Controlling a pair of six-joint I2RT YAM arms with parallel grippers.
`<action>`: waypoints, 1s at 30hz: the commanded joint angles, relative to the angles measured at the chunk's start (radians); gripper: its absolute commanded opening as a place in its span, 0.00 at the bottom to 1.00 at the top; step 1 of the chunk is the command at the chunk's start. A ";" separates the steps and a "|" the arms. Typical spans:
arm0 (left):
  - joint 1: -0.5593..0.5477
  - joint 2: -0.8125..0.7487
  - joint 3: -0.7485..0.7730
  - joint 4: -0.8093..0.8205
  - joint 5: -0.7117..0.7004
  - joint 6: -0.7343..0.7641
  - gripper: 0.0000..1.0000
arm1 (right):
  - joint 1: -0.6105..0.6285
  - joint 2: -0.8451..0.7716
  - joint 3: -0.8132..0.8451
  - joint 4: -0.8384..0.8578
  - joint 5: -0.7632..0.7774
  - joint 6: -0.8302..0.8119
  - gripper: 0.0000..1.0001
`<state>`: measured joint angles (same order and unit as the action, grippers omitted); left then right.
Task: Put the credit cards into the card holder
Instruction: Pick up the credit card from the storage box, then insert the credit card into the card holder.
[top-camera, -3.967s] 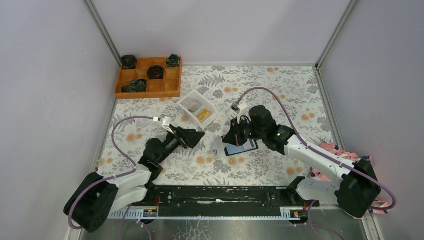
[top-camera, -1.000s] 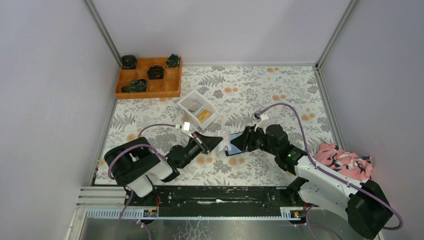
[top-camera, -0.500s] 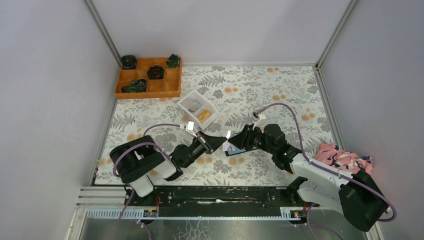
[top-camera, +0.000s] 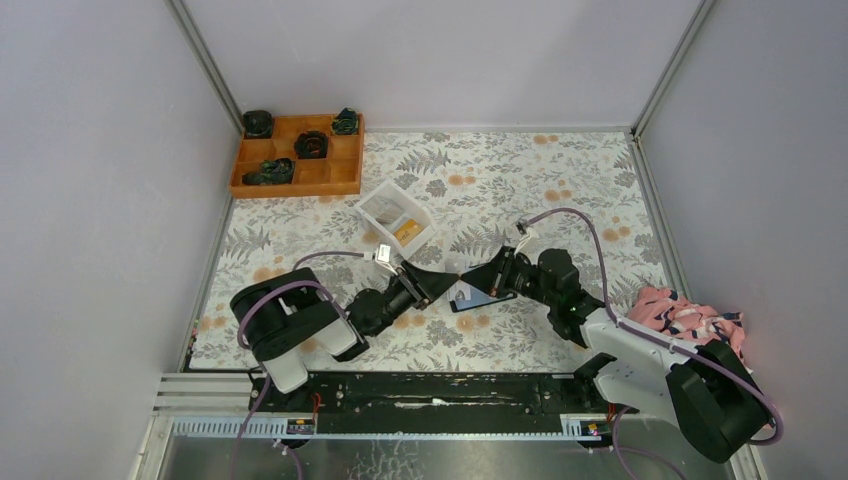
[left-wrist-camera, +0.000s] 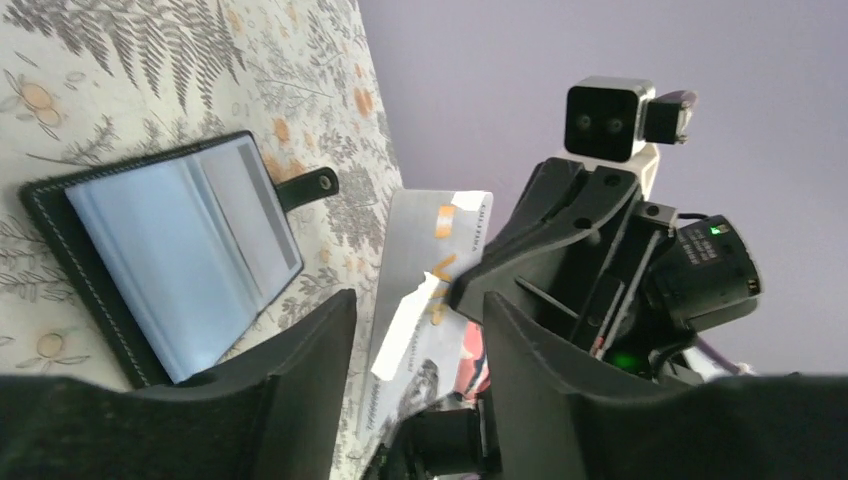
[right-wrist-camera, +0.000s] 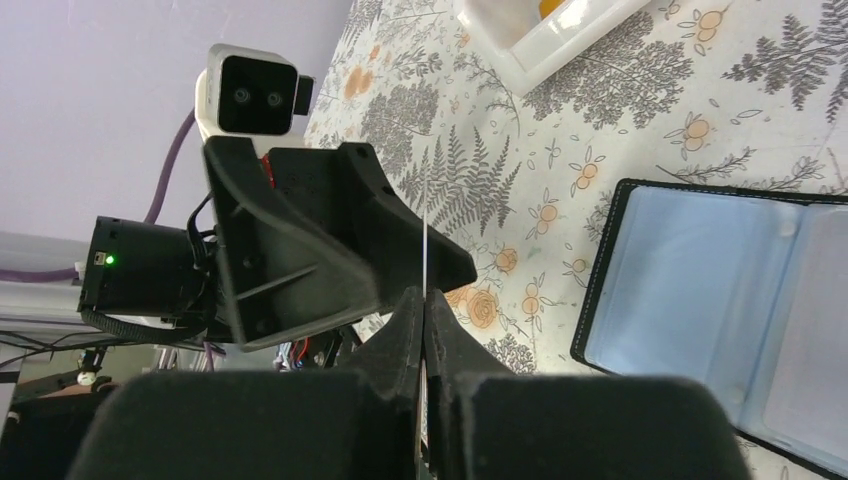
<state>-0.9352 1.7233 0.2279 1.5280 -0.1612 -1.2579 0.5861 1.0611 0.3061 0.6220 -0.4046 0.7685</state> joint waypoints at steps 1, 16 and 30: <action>-0.010 0.009 0.004 0.080 -0.011 -0.012 0.62 | -0.028 -0.045 0.037 -0.017 -0.020 -0.026 0.00; 0.014 0.099 -0.046 0.064 -0.051 0.011 0.60 | -0.106 -0.015 0.175 -0.435 0.094 -0.330 0.00; 0.016 0.058 0.025 -0.217 -0.015 0.066 0.33 | -0.207 0.147 0.196 -0.400 0.030 -0.390 0.00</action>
<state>-0.9222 1.8080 0.2245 1.3979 -0.1802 -1.2320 0.3965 1.1801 0.4557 0.1703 -0.3416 0.4076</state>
